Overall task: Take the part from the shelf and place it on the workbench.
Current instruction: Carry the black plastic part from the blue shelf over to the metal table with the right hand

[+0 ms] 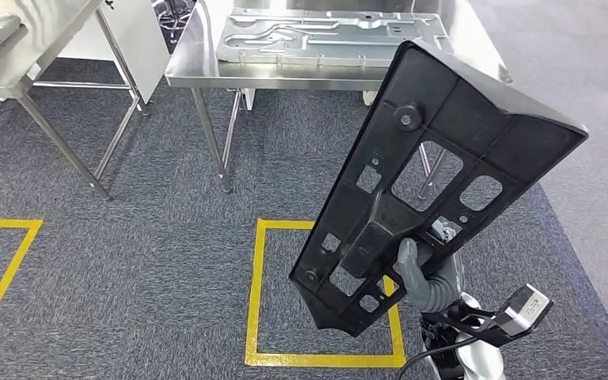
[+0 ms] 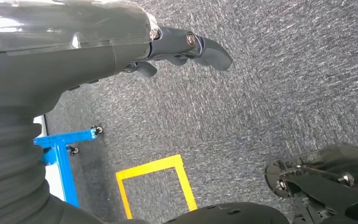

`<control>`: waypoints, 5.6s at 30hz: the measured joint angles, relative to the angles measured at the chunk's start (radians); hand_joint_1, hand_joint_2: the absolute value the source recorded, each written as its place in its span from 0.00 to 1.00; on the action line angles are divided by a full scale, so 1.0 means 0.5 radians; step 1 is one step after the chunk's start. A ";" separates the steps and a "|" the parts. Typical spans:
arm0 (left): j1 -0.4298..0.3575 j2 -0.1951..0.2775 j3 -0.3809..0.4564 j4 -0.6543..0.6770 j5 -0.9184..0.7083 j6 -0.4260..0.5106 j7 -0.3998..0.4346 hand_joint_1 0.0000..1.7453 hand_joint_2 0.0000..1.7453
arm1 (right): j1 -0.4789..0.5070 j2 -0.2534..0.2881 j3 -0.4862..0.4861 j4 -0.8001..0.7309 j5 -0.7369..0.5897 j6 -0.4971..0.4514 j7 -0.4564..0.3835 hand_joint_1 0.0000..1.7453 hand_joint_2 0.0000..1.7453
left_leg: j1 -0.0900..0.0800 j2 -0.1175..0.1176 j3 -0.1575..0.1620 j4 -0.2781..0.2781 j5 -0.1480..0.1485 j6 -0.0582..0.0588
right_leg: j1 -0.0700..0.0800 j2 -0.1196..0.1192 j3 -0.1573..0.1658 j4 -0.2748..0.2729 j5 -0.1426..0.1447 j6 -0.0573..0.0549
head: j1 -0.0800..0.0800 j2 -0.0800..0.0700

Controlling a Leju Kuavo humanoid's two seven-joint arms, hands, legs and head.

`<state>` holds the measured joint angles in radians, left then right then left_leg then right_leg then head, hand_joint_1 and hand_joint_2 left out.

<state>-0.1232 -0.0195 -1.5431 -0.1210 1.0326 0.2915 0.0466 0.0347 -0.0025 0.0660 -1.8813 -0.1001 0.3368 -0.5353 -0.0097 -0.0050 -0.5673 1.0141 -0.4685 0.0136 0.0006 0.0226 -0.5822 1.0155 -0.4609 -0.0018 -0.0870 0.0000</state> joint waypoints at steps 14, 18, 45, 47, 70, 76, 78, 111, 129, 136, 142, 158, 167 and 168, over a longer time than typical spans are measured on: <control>0.002 -0.012 0.000 0.003 0.034 0.003 -0.063 0.00 1.00 | -0.040 0.001 0.000 0.008 0.017 -0.009 0.008 1.00 1.00 | -0.002 0.004 0.009 -0.016 0.010 0.028 | -0.010 -0.056 0.012 0.003 -0.009 0.029 | 0.001 0.000; 0.001 -0.010 0.000 0.005 0.033 0.003 -0.069 0.00 1.00 | -0.049 0.004 0.001 0.006 0.020 -0.024 0.012 1.00 1.00 | -0.005 0.003 0.002 0.010 -0.016 -0.016 | -0.019 -0.051 0.027 -0.033 -0.007 -0.008 | 0.000 0.000; -0.008 -0.019 0.001 0.015 0.069 0.002 -0.094 0.00 1.00 | -0.069 0.015 0.001 0.007 0.029 0.012 0.002 1.00 1.00 | -0.007 -0.009 0.010 0.001 -0.011 0.037 | 0.015 -0.045 -0.020 0.011 0.005 -0.005 | 0.001 0.000; -0.009 -0.018 0.001 0.016 0.069 0.003 -0.094 0.00 1.00 | -0.067 0.015 0.001 0.005 0.031 0.012 0.000 1.00 1.00 | -0.009 -0.006 0.014 -0.005 -0.015 0.016 | 0.009 -0.042 -0.014 -0.009 0.008 -0.012 | 0.001 0.000; -0.010 -0.012 0.000 0.018 0.054 -0.002 -0.094 0.00 1.00 | -0.024 0.023 0.001 -0.027 0.058 0.010 -0.004 1.00 1.00 | 0.017 -0.012 -0.011 0.009 -0.001 0.044 | -0.025 -0.036 -0.270 0.575 -0.256 0.078 | 0.002 0.000; -0.012 -0.018 0.000 0.018 0.054 -0.002 -0.093 0.00 1.00 | -0.019 0.024 0.001 -0.041 0.058 0.010 -0.005 1.00 1.00 | 0.004 -0.016 0.036 0.003 -0.040 0.008 | 0.002 -0.040 -0.037 0.022 0.008 0.018 | 0.001 0.000; -0.013 -0.017 -0.001 0.018 0.054 -0.002 -0.093 0.00 1.00 | -0.016 0.024 0.001 -0.045 0.059 0.010 -0.005 1.00 1.00 | 0.003 -0.014 0.046 -0.003 -0.047 -0.013 | -0.006 -0.038 -0.025 -0.001 0.011 0.006 | 0.001 0.000; -0.015 -0.018 -0.004 0.019 0.088 -0.009 -0.060 0.00 1.00 | 0.069 0.026 -0.009 -0.087 0.067 0.037 -0.047 1.00 1.00 | -0.006 -0.018 0.097 0.093 -0.175 -0.032 | -0.016 -0.040 -0.006 -0.026 0.026 -0.021 | 0.001 0.000; -0.002 -0.018 -0.004 0.019 0.099 -0.003 -0.061 0.00 1.00 | 0.078 0.021 -0.009 -0.029 0.019 0.039 -0.093 1.00 1.00 | 0.005 -0.020 0.027 -0.007 -0.003 0.062 | -0.014 -0.036 -0.145 0.480 -0.294 0.079 | 0.002 0.000; 0.000 -0.021 -0.004 0.019 0.099 -0.002 -0.062 0.00 1.00 | 0.093 0.006 -0.009 -0.022 0.018 0.035 -0.105 1.00 1.00 | 0.001 -0.027 0.120 -0.018 -0.079 0.029 | 0.016 -0.045 -0.078 0.043 0.014 0.009 | 0.002 0.000; -0.005 -0.016 -0.004 0.019 0.093 -0.001 -0.060 0.00 1.00 | 0.113 -0.006 -0.010 -0.028 0.017 0.010 -0.115 1.00 1.00 | -0.001 -0.021 0.073 0.200 -0.177 -0.041 | 0.000 -0.044 0.017 -0.017 0.019 -0.054 | 0.002 0.000; 0.002 -0.018 -0.005 0.019 0.056 -0.005 -0.064 0.00 1.00 | 0.160 -0.006 -0.010 -0.106 0.041 -0.024 -0.108 1.00 1.00 | 0.011 -0.015 0.028 -0.029 0.031 0.045 | 0.009 -0.039 0.023 0.210 -0.203 0.042 | 0.002 0.000; 0.005 -0.018 -0.005 0.019 0.073 -0.005 -0.061 0.00 1.00 | 0.156 -0.006 -0.010 -0.105 0.049 -0.021 -0.104 1.00 1.00 | 0.010 -0.029 0.146 -0.030 -0.091 0.000 | -0.029 -0.045 -0.093 0.046 0.095 0.058 | 0.002 0.000; 0.003 -0.018 -0.005 0.019 0.075 -0.005 -0.060 0.00 1.00 | 0.154 -0.007 -0.009 -0.105 0.050 -0.021 -0.104 1.00 1.00 | 0.007 -0.029 0.151 -0.034 -0.102 -0.011 | -0.024 -0.043 -0.086 0.032 0.077 0.045 | 0.002 0.000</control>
<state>-0.1214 -0.0282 -1.5457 -0.1114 1.0699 0.2892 0.0167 0.1120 -0.0059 0.0613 -1.9339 -0.0753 0.3265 -0.5872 -0.0061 -0.0198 -0.4920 0.9973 -0.5194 0.0082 -0.0113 0.0012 -0.6254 1.0317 -0.4225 0.0207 -0.0862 0.0000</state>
